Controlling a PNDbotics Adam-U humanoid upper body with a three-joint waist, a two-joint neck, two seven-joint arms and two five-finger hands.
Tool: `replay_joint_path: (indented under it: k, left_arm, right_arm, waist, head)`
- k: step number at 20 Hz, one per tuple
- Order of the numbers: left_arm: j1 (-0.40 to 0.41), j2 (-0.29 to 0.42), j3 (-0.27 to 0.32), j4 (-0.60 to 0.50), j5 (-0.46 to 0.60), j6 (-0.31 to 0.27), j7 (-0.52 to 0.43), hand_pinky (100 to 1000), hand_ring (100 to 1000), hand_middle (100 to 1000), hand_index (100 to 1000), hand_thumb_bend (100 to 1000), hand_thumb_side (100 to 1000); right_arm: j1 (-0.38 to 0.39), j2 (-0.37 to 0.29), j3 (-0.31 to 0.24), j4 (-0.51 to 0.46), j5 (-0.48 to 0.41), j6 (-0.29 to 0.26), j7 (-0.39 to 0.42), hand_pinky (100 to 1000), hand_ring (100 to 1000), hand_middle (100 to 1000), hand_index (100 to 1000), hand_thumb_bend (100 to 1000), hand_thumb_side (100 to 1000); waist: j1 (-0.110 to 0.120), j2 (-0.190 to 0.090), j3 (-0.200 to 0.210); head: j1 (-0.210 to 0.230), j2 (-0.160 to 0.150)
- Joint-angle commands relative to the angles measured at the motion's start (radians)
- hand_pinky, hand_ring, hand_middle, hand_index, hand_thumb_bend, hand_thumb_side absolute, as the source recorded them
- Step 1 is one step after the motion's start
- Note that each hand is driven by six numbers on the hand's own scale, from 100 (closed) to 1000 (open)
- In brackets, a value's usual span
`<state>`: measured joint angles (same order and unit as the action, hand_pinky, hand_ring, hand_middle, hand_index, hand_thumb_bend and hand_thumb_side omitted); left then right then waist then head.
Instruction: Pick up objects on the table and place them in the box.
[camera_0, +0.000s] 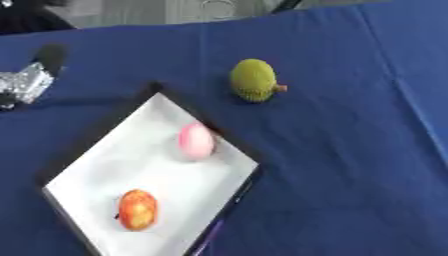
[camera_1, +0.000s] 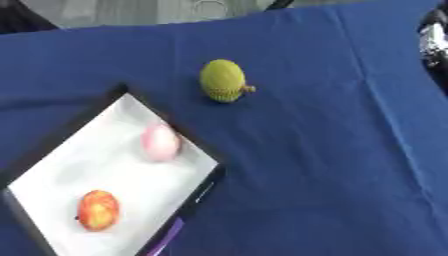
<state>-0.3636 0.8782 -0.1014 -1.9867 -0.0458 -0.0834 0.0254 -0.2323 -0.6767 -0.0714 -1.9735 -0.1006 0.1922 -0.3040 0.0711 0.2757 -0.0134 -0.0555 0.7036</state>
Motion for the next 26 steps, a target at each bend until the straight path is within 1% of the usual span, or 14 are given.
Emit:
replay_joint_path:
  k: [1, 3, 4, 8, 10, 13, 15, 16, 18, 20, 21, 22, 24, 26]
  left_arm:
    - [0.065, -0.058, 0.107, -0.013, 0.08, 0.008, 0.12, 806, 793, 706, 827, 342, 633]
    - [0.113, -0.111, 0.152, -0.013, 0.119, 0.013, 0.206, 802, 791, 706, 834, 380, 625]
    - [0.13, -0.13, 0.164, -0.013, 0.14, 0.015, 0.247, 801, 791, 706, 835, 384, 625]
    - [0.175, -0.203, 0.19, -0.013, 0.21, -0.001, 0.37, 806, 795, 713, 844, 437, 607]
    - [0.192, -0.232, 0.195, -0.013, 0.229, -0.007, 0.401, 806, 793, 709, 838, 441, 606]
    - [0.205, -0.26, 0.198, -0.013, 0.24, -0.003, 0.419, 806, 793, 704, 829, 449, 598]
    - [0.202, -0.27, 0.196, -0.013, 0.242, 0.001, 0.427, 807, 795, 706, 828, 450, 594]
    - [0.2, -0.274, 0.193, -0.013, 0.243, 0.004, 0.429, 808, 795, 703, 825, 447, 595]
    - [0.196, -0.276, 0.189, -0.013, 0.242, 0.013, 0.428, 809, 795, 703, 824, 442, 600]
    - [0.193, -0.281, 0.187, -0.013, 0.241, 0.022, 0.429, 808, 793, 699, 821, 442, 597]
    - [0.192, -0.285, 0.187, -0.013, 0.241, 0.026, 0.431, 809, 793, 699, 819, 441, 598]
    - [0.191, -0.287, 0.186, -0.013, 0.241, 0.029, 0.432, 809, 793, 699, 819, 441, 598]
    - [0.19, -0.289, 0.184, -0.013, 0.241, 0.033, 0.431, 809, 791, 697, 818, 443, 595]
    - [0.191, -0.291, 0.183, -0.013, 0.24, 0.035, 0.431, 808, 791, 696, 817, 444, 593]
  right_arm:
    - [-0.029, -0.114, 0.001, -0.026, 0.041, -0.005, 0.053, 889, 899, 877, 899, 100, 495]
    - [-0.049, -0.173, 0.007, -0.026, 0.063, -0.005, 0.096, 894, 906, 885, 907, 100, 436]
    - [-0.059, -0.202, 0.012, -0.026, 0.075, -0.005, 0.124, 895, 908, 887, 910, 100, 429]
    - [-0.104, -0.313, 0.04, -0.026, 0.116, 0.015, 0.255, 903, 922, 904, 932, 100, 350]
    - [-0.131, -0.369, 0.06, -0.026, 0.141, 0.025, 0.329, 905, 922, 905, 938, 100, 356]
    - [-0.176, -0.447, 0.101, -0.026, 0.174, 0.043, 0.444, 905, 920, 899, 933, 100, 324]
    - [-0.212, -0.49, 0.136, -0.026, 0.197, 0.05, 0.529, 907, 922, 899, 933, 100, 338]
    - [-0.234, -0.507, 0.157, -0.026, 0.204, 0.051, 0.575, 910, 926, 899, 932, 100, 362]
    - [-0.282, -0.525, 0.197, -0.026, 0.216, 0.061, 0.66, 914, 931, 901, 932, 100, 408]
    - [-0.341, -0.523, 0.241, -0.023, 0.237, 0.08, 0.741, 916, 934, 902, 933, 100, 425]
    - [-0.374, -0.513, 0.262, -0.013, 0.251, 0.087, 0.78, 918, 938, 906, 935, 100, 432]
    - [-0.408, -0.498, 0.285, 0.006, 0.263, 0.089, 0.819, 921, 943, 911, 940, 100, 461]
    - [-0.467, -0.463, 0.323, 0.059, 0.278, 0.083, 0.888, 925, 949, 915, 948, 100, 502]
    - [-0.523, -0.425, 0.351, 0.122, 0.295, 0.067, 0.946, 927, 954, 919, 954, 100, 498]
  waist:
    - [-0.007, -0.016, 0.001]
    - [-0.012, -0.016, 0.003]
    - [-0.014, -0.016, 0.003]
    - [-0.028, -0.017, 0.004]
    - [-0.033, -0.016, 0.006]
    - [-0.041, -0.016, 0.009]
    - [-0.046, -0.016, 0.013]
    - [-0.049, -0.018, 0.016]
    - [-0.055, -0.02, 0.02]
    - [-0.06, -0.024, 0.024]
    - [-0.061, -0.026, 0.025]
    - [-0.063, -0.028, 0.027]
    - [-0.067, -0.033, 0.03]
    - [-0.072, -0.038, 0.031]
  head:
    - [-0.005, -0.007]
    - [-0.007, -0.004]
    - [-0.007, -0.003]
    - [-0.002, -0.003]
    - [0.005, -0.002]
    - [0.018, -0.003]
    - [0.02, -0.002]
    - [0.018, -0.001]
    - [0.021, 0.002]
    - [0.033, 0.009]
    - [0.039, 0.014]
    - [0.044, 0.021]
    - [0.046, 0.031]
    - [0.042, 0.038]
